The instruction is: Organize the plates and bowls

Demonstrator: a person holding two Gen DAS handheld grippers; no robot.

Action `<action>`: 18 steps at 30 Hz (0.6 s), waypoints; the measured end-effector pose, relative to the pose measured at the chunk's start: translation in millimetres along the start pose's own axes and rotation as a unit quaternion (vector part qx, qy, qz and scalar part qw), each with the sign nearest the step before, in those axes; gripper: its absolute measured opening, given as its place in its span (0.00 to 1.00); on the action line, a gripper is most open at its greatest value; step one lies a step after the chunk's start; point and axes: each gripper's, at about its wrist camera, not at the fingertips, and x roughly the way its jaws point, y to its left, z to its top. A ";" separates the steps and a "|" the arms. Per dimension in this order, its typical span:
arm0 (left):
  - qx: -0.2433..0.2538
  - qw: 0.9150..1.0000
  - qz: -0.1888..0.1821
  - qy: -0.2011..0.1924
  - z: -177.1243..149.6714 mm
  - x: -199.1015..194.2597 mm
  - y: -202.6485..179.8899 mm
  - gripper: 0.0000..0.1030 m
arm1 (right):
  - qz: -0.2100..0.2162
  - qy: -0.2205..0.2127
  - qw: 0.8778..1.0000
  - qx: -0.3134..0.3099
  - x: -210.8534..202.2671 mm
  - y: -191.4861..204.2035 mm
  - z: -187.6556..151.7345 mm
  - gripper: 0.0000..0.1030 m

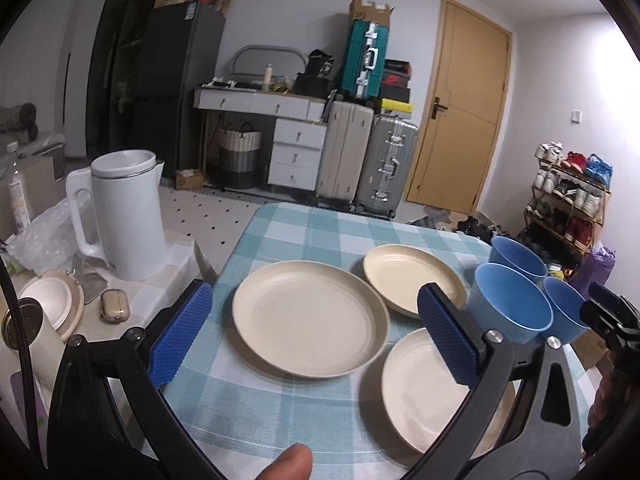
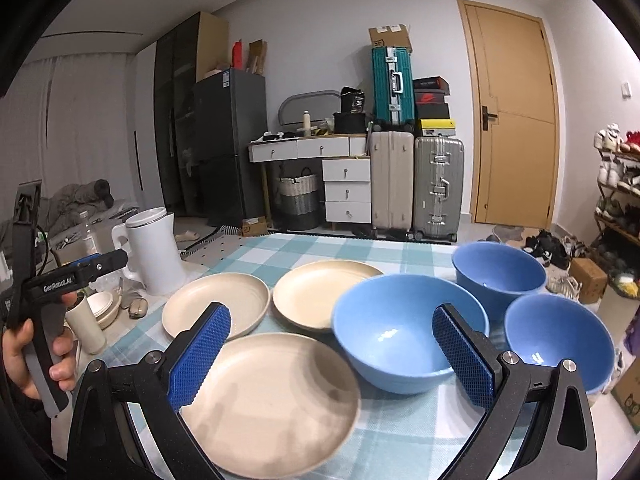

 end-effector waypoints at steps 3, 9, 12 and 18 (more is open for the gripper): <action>0.003 1.000 0.015 0.011 5.6 9.7 9.0 0.99 | 0.008 0.004 1.000 -0.003 9.2 11.9 8.2 1.00; 0.002 0.998 0.038 0.042 9.8 36.8 17.3 0.99 | 0.035 0.035 0.999 0.014 39.7 25.9 21.9 1.00; 0.005 0.997 0.049 0.057 10.6 52.1 18.2 0.99 | 0.039 0.045 0.998 0.017 54.7 32.9 25.3 1.00; 0.014 0.994 0.062 0.086 8.4 84.3 23.5 0.99 | 0.041 0.074 0.996 0.002 86.9 50.1 29.7 1.00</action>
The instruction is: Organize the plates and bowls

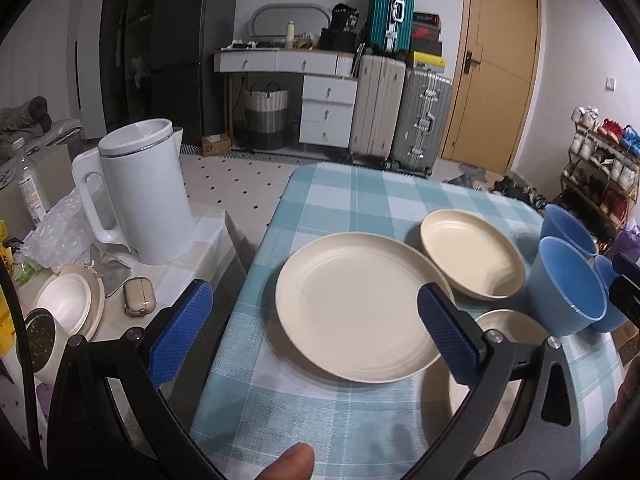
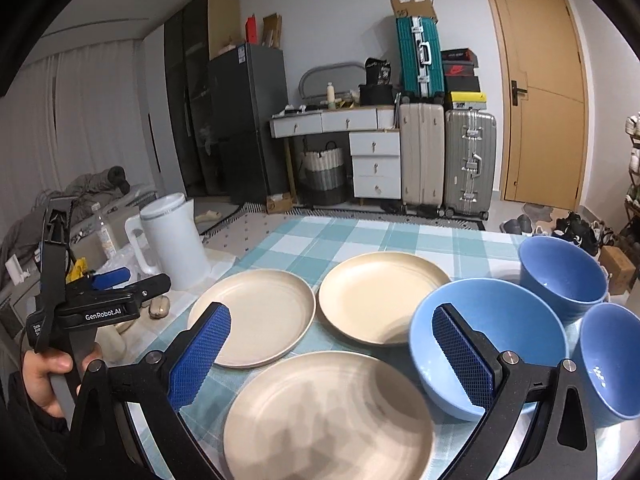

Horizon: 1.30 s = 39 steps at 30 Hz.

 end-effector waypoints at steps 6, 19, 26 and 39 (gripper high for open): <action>0.009 1.000 0.003 0.025 -4.1 29.4 3.4 0.99 | 0.013 0.029 1.000 0.000 35.7 9.8 2.9 1.00; -0.008 0.997 -0.003 0.076 -19.2 77.9 22.3 0.99 | 0.033 0.088 0.996 0.004 97.3 20.9 -4.3 0.92; -0.005 0.995 0.000 0.105 -29.5 100.8 25.6 0.99 | 0.034 0.130 0.991 0.011 134.8 22.4 -13.4 0.81; -0.019 0.991 -0.001 0.135 -41.2 119.4 30.2 0.86 | 0.040 0.180 0.983 0.013 180.7 26.0 -23.7 0.65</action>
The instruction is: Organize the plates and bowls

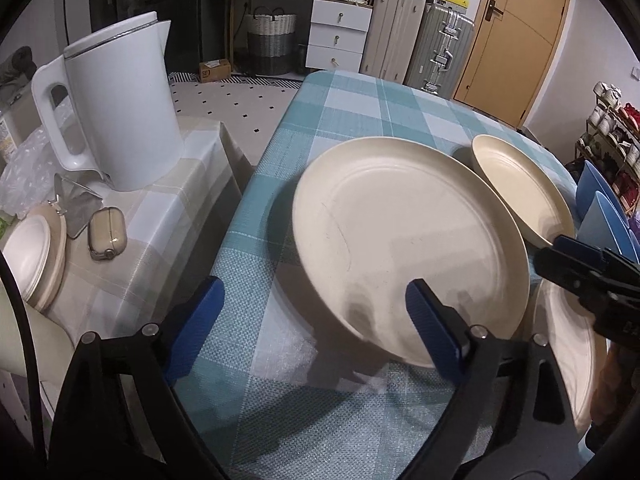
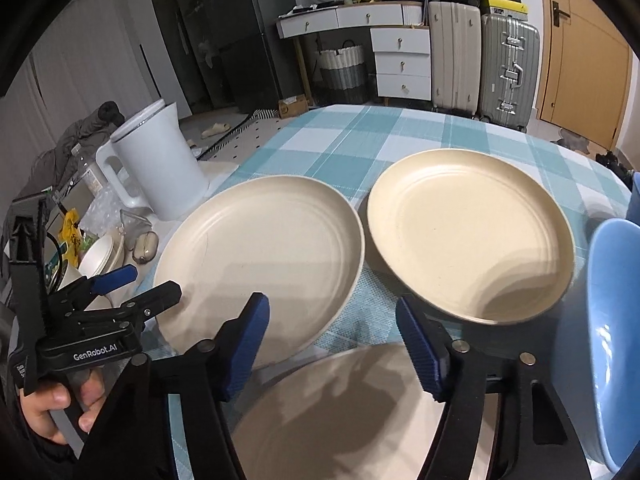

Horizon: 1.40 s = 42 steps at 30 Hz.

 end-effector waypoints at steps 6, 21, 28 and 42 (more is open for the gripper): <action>-0.007 1.000 -0.017 0.017 -1.2 6.7 1.9 0.64 | -0.006 0.020 1.000 0.009 18.8 0.5 6.6 0.53; -0.010 0.999 -0.043 0.019 -3.0 5.2 -0.7 0.25 | -0.033 0.031 0.999 0.019 35.0 -4.3 9.0 0.17; -0.009 0.999 -0.039 0.016 -4.1 4.0 -1.2 0.23 | -0.039 0.023 0.999 0.003 32.1 1.5 8.0 0.13; -0.001 0.999 -0.034 -0.007 -1.8 -16.0 -5.4 0.23 | -0.042 0.007 0.999 -0.006 14.9 7.4 8.0 0.13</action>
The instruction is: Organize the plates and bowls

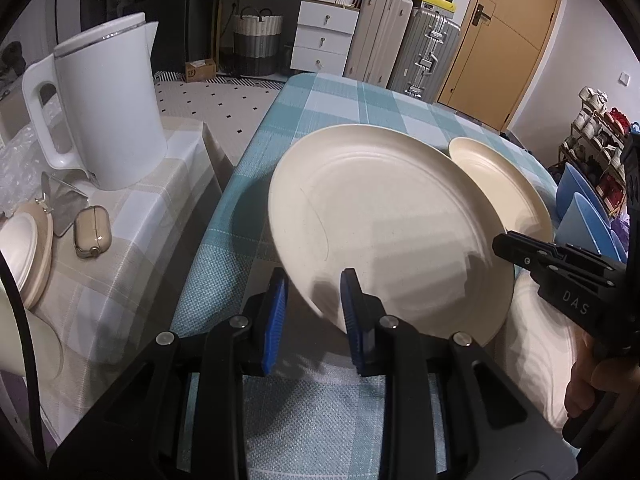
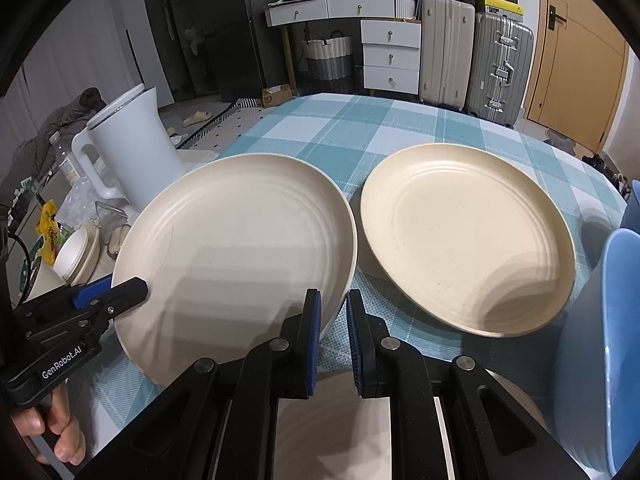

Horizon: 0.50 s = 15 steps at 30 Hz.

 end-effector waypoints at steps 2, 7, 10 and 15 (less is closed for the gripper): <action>0.001 1.000 -0.001 -0.005 0.6 -5.2 -0.9 0.23 | -0.001 -0.004 1.000 0.000 -4.8 0.2 0.0 0.13; 0.011 1.000 0.000 -0.023 3.2 -22.0 -9.3 0.23 | -0.004 -0.018 1.000 0.003 -21.0 -0.8 0.7 0.13; 0.018 0.999 -0.003 -0.031 3.9 -31.5 -14.7 0.23 | -0.006 -0.026 1.000 0.007 -31.3 -3.4 0.8 0.13; 0.027 0.999 -0.007 -0.040 2.2 -48.1 -27.4 0.23 | -0.009 -0.038 0.999 0.015 -49.4 -6.8 -3.3 0.13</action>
